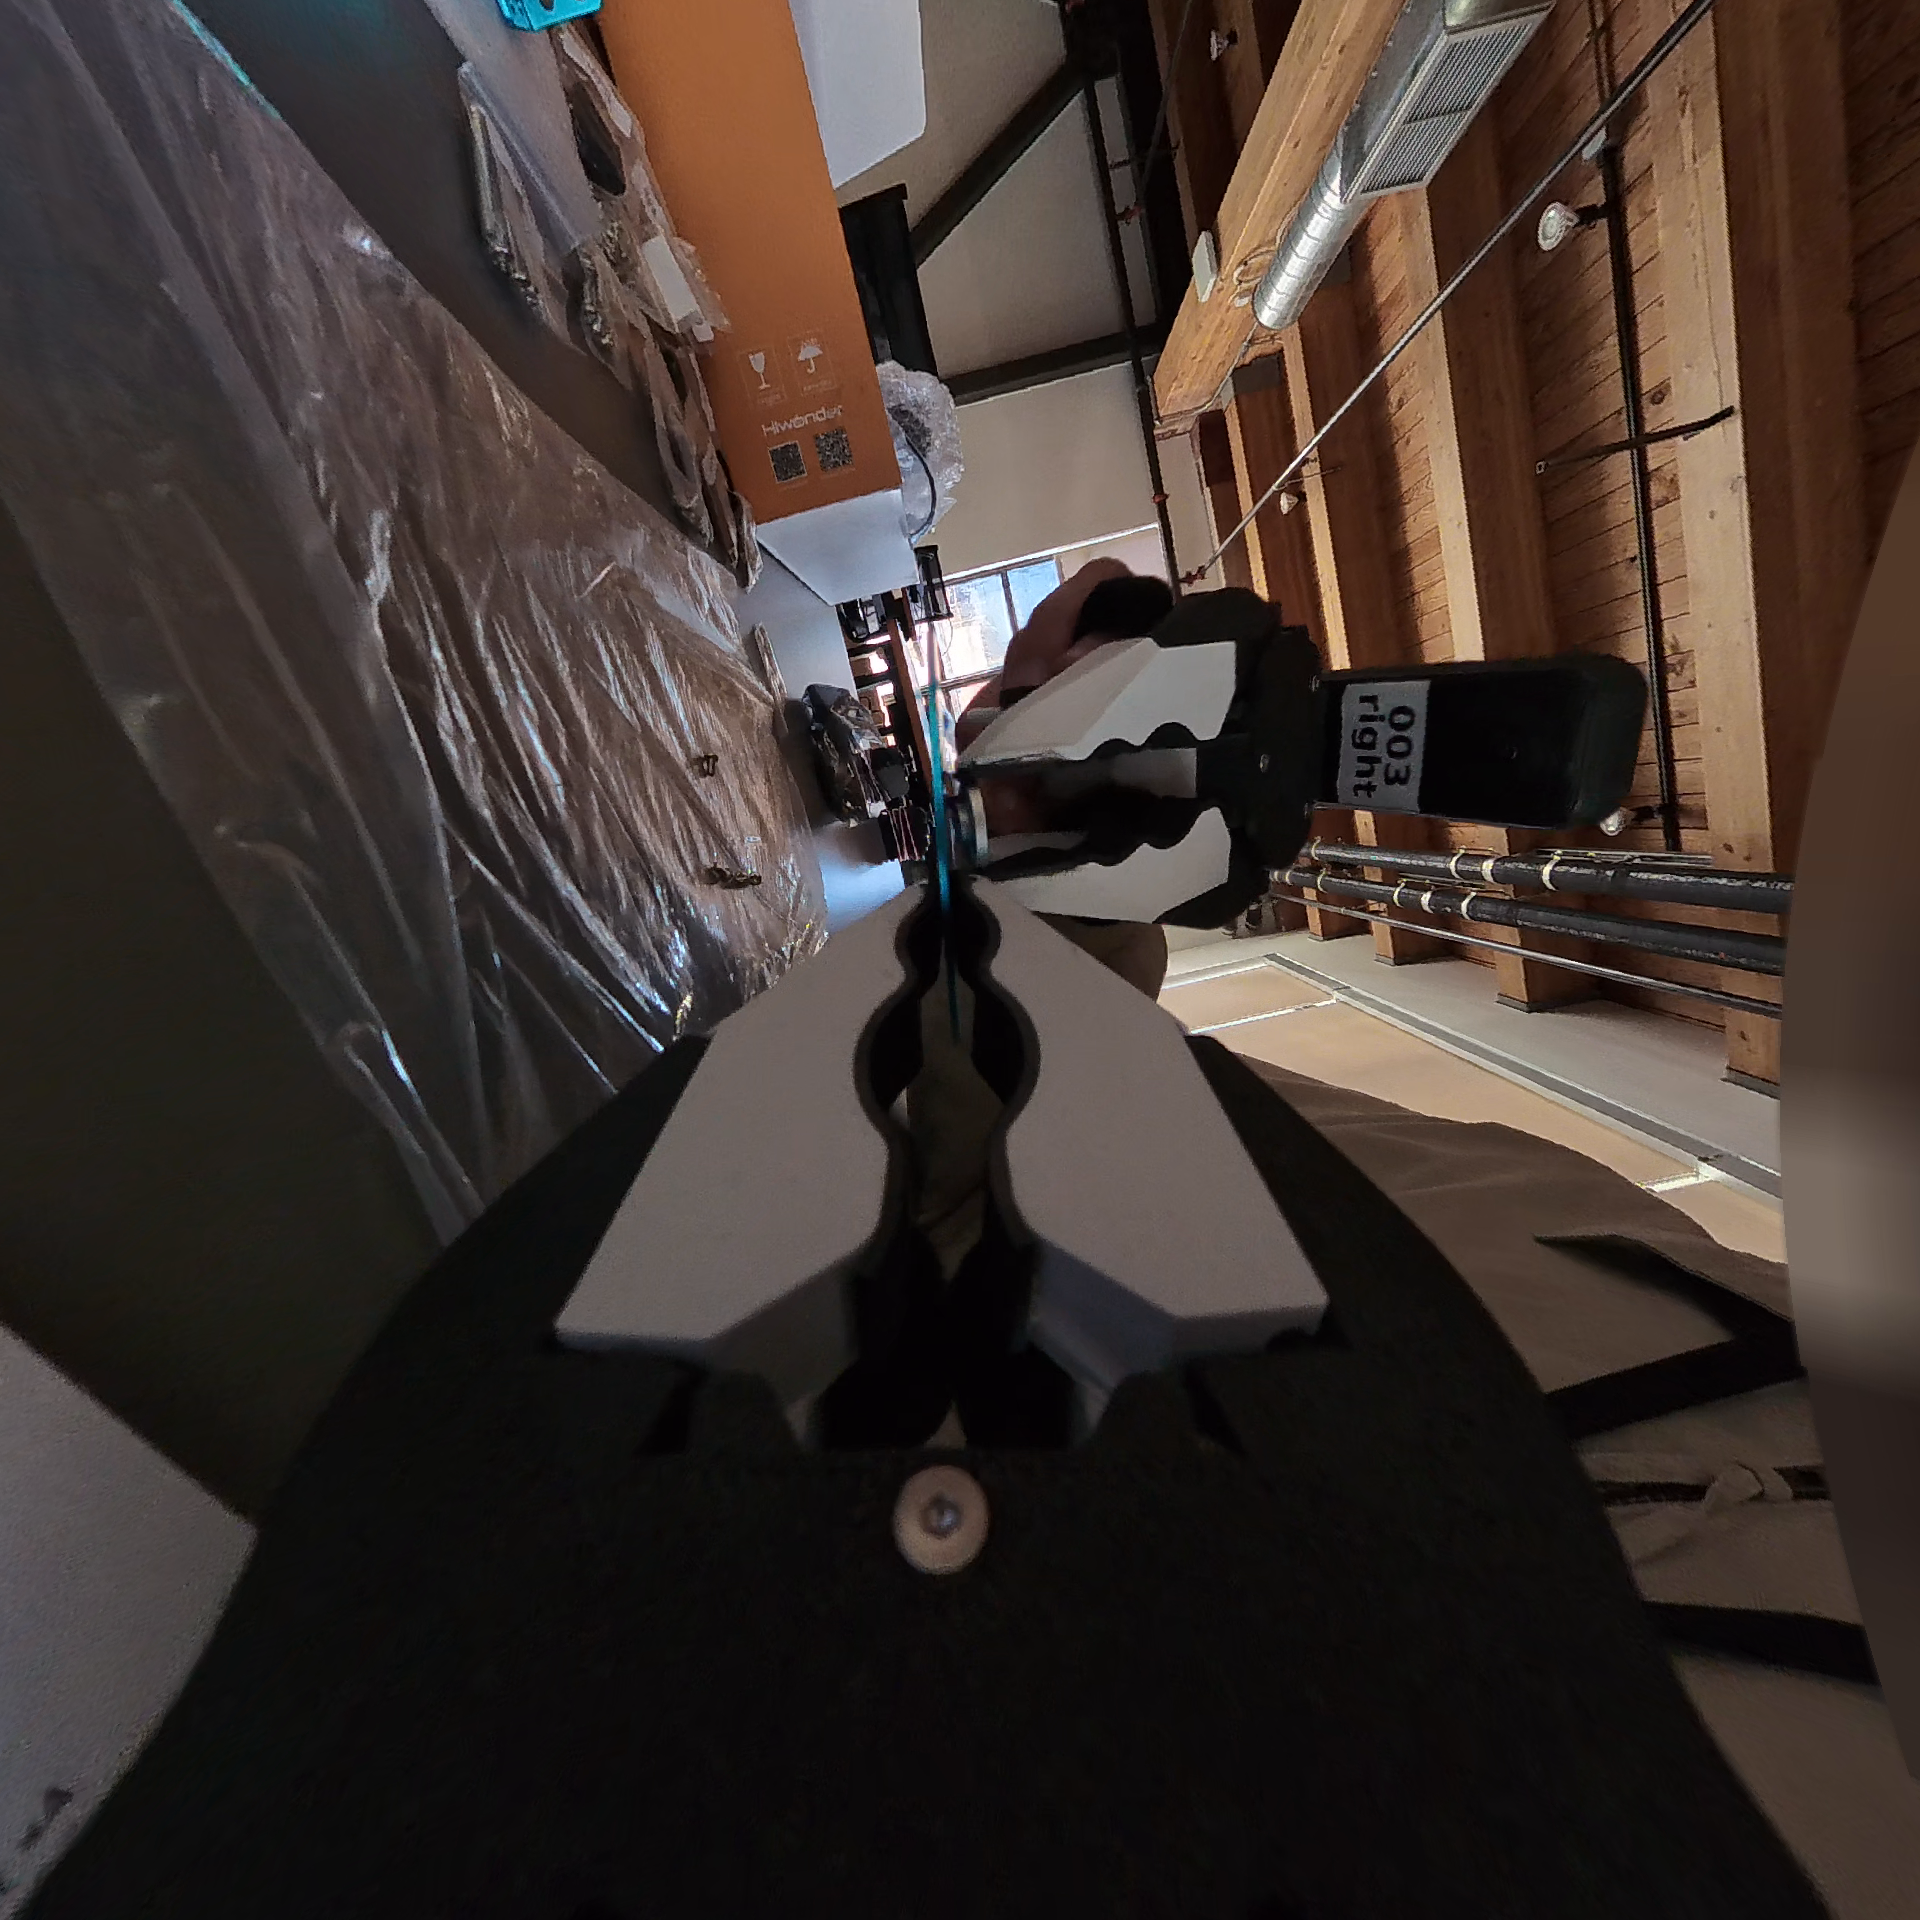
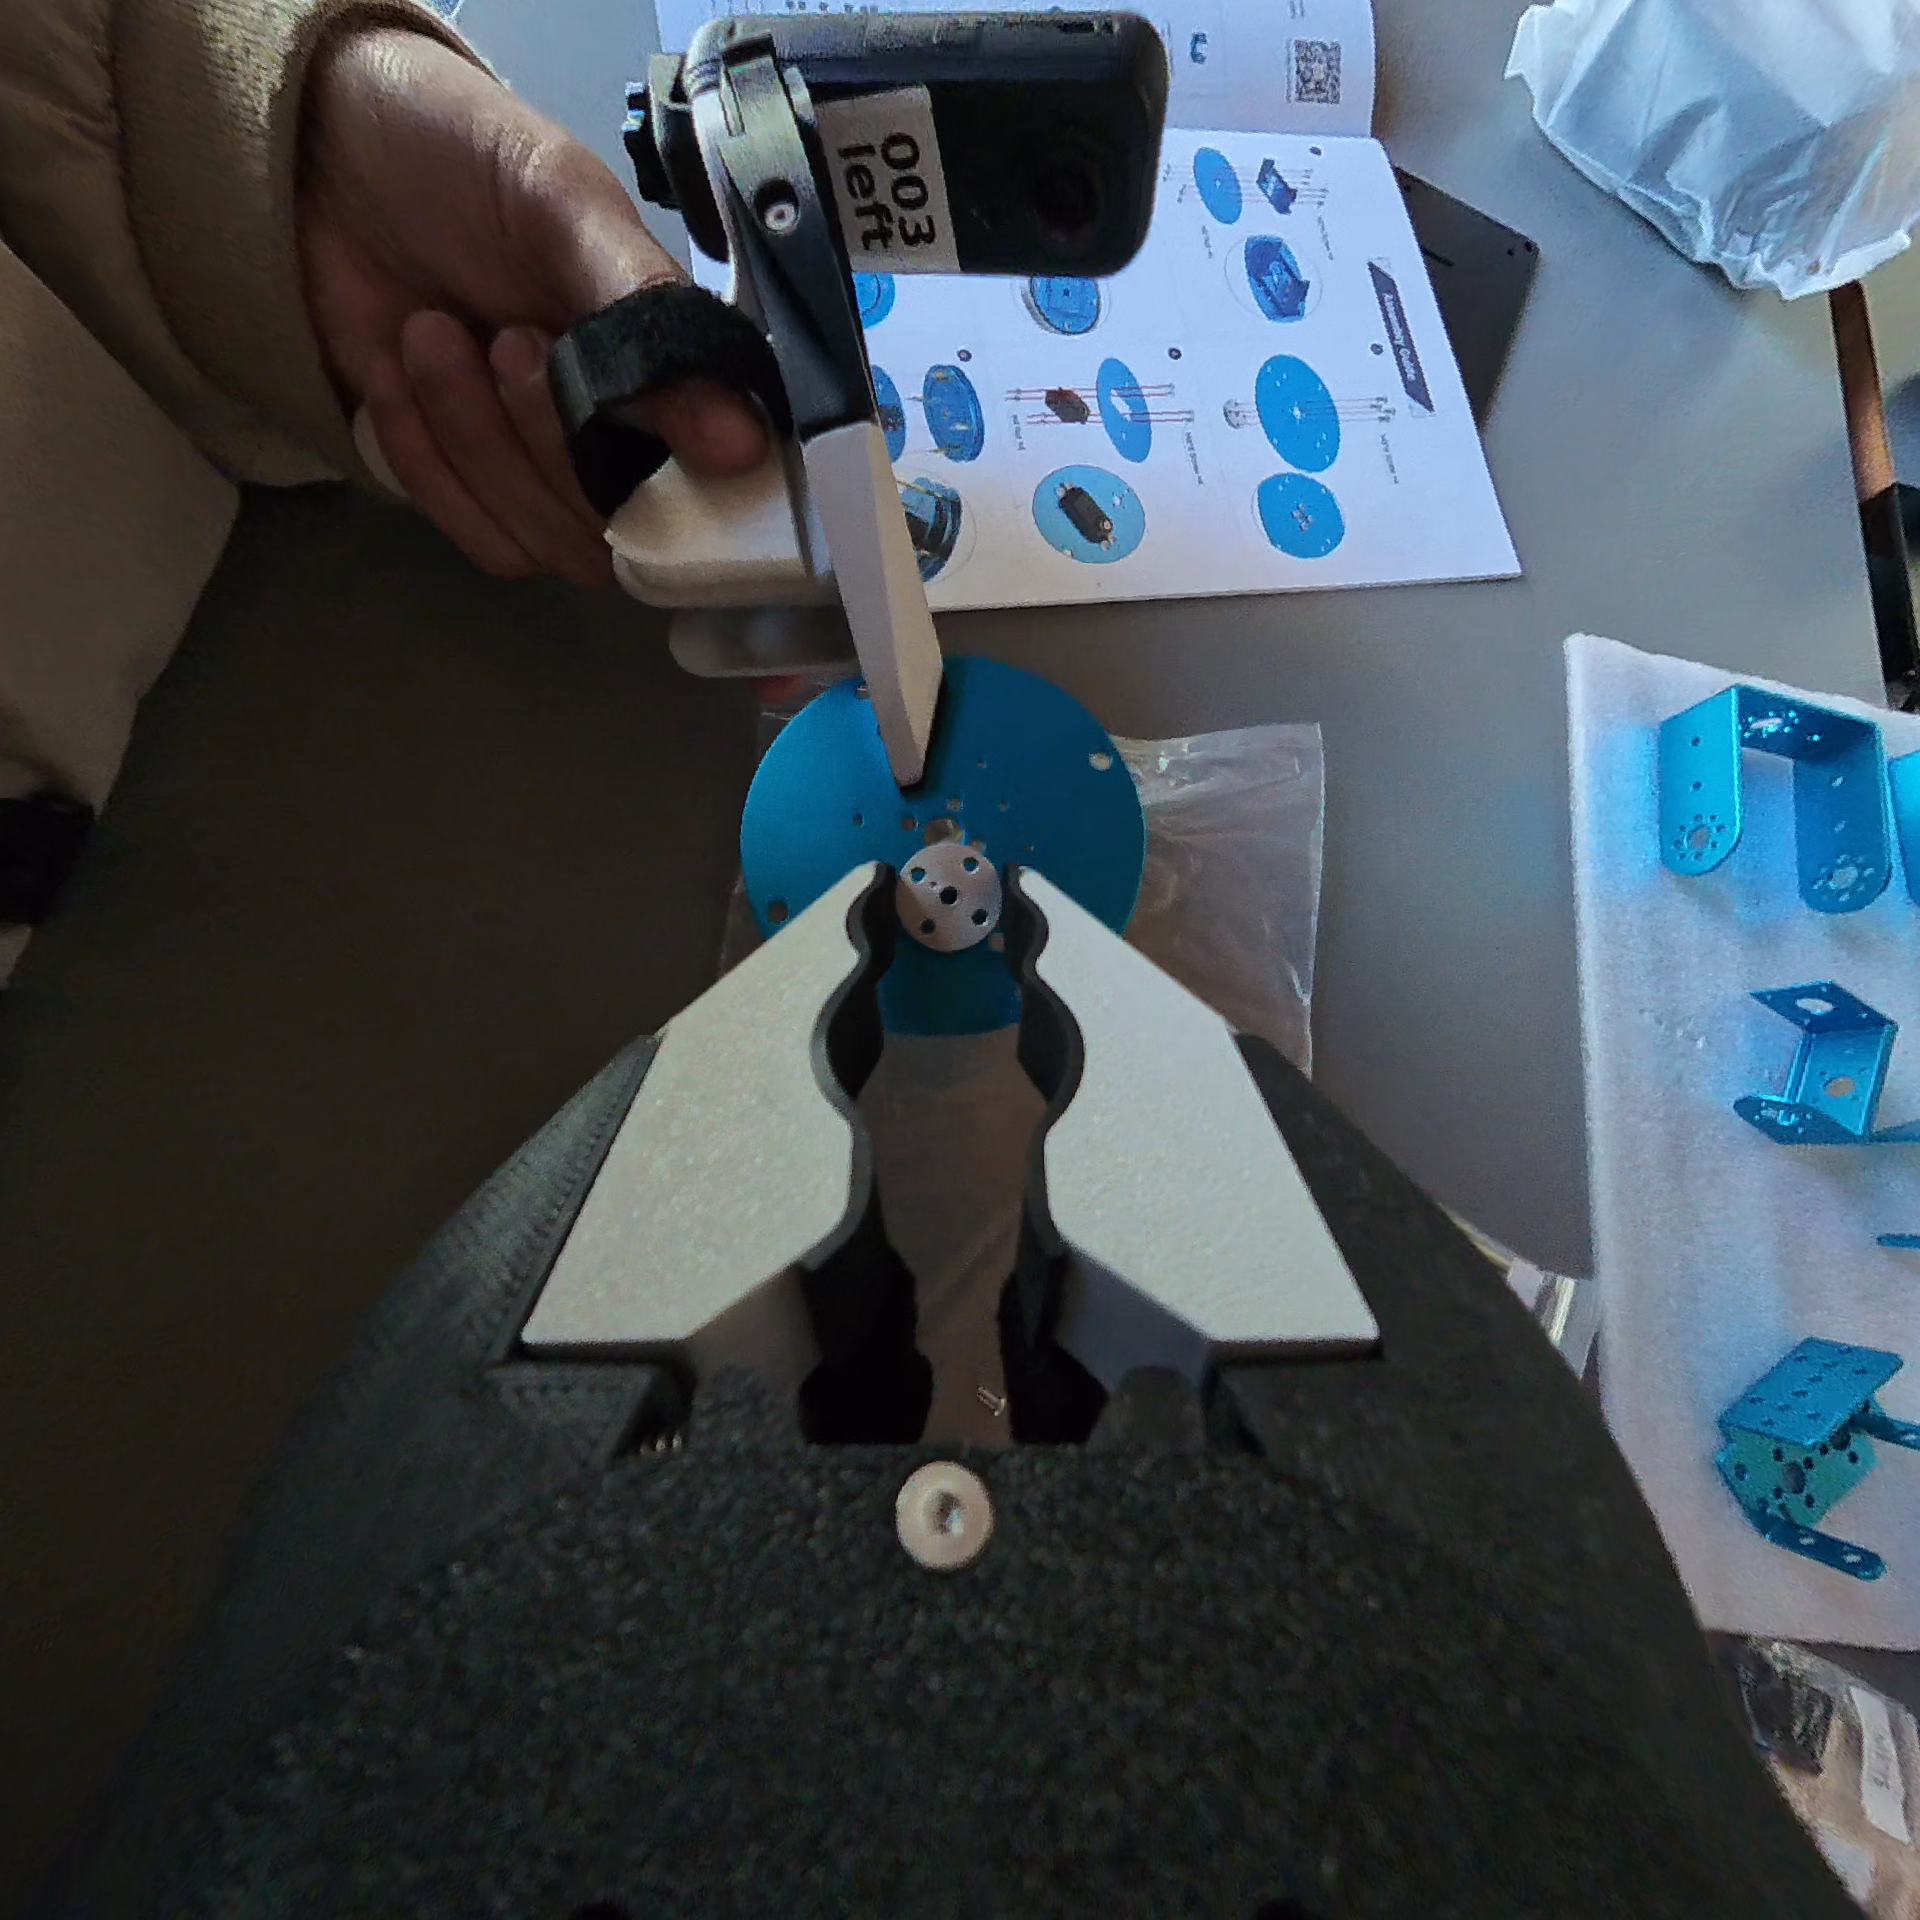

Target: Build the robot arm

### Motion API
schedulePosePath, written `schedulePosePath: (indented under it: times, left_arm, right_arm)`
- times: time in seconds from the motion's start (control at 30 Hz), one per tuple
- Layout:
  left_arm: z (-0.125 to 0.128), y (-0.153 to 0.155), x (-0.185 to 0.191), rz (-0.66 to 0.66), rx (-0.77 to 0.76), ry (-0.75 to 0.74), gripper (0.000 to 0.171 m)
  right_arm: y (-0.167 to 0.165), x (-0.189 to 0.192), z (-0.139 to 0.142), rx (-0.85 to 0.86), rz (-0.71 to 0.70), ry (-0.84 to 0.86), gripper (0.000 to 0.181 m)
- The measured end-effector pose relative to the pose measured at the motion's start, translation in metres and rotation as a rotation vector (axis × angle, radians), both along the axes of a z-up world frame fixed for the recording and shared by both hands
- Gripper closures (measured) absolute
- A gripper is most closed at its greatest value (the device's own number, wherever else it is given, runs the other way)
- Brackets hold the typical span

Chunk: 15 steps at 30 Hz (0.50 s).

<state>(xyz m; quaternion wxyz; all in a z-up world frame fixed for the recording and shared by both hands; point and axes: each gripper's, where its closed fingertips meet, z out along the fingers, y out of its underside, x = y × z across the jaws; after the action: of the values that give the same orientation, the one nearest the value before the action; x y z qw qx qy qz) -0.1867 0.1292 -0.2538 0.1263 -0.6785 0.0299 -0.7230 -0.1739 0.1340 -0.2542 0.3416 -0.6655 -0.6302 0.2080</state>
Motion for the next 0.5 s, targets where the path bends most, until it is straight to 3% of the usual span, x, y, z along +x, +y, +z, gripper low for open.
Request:
schedulePosePath:
  times: [0.5]
  left_arm:
    - [-0.006,-0.002,0.004,-0.016,-0.044,-0.010,0.170]
  right_arm:
    - [-0.005,-0.012,-0.009,-0.010,0.121,-0.021,0.162]
